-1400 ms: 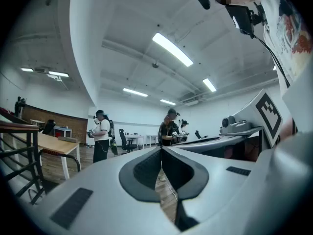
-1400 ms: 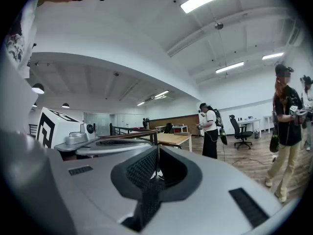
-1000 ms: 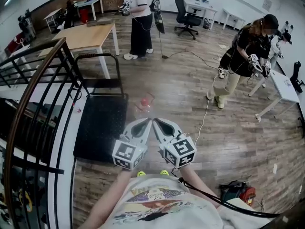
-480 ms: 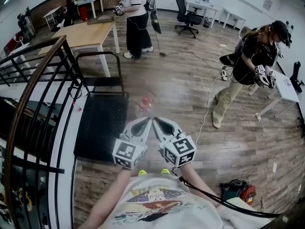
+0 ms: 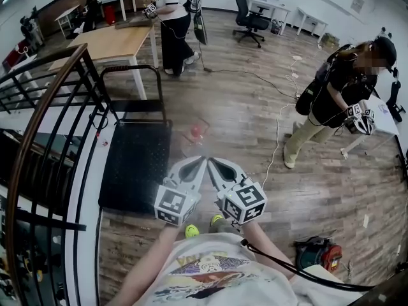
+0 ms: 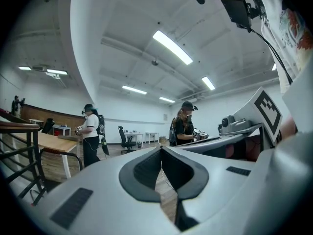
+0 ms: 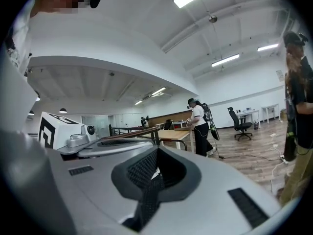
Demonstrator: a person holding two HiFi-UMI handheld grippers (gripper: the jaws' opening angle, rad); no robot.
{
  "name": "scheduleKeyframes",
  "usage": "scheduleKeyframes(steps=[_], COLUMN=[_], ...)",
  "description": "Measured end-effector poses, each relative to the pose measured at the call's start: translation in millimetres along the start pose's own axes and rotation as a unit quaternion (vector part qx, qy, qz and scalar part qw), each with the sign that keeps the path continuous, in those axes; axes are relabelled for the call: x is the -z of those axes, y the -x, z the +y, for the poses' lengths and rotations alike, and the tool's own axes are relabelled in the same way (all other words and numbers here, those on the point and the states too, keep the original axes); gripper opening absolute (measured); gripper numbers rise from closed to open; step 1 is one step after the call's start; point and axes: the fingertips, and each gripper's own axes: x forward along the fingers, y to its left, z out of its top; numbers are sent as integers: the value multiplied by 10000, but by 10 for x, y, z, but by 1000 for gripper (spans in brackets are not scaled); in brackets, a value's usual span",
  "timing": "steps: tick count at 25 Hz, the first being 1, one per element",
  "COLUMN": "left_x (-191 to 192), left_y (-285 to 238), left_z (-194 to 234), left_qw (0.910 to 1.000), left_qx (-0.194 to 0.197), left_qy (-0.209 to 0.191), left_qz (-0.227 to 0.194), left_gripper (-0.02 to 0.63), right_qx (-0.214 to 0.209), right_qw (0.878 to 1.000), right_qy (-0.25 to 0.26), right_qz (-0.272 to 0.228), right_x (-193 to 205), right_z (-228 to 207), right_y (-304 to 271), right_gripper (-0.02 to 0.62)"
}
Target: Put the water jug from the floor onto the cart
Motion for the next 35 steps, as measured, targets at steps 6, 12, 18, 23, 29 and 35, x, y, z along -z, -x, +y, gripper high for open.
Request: scheduleKeyframes(steps=[6,12,18,23,29,35], left_x=[75,180,190,280,362,438], left_y=[-38,-161,-418,-785,-1202,-1613], left_z=[36,223,480,635,861,1094], left_qw=[9999,9993,9985,9978,9971,9951], left_qx=[-115,-329,-448,-480,-503,-719], left_qy=[55,134,227,294,299,341], left_qz=[16,105,216,358,489,588], left_gripper=[12,12,12,14,14,14], right_qx=[-91,-234,-455,-506,-653,-858], right_qw=[9999,9995,9987,9984,9976,9956], right_qy=[105,149,159,80,-56,49], right_qz=[99,168,155,231,245,360], right_x=[56,125,60,74,74,57], right_z=[-44,-154,-372,-716,-1103,-1482], right_y=[-52,-264,-555,-761,-1046,-1336], right_gripper=[20,20,20,20,21,21])
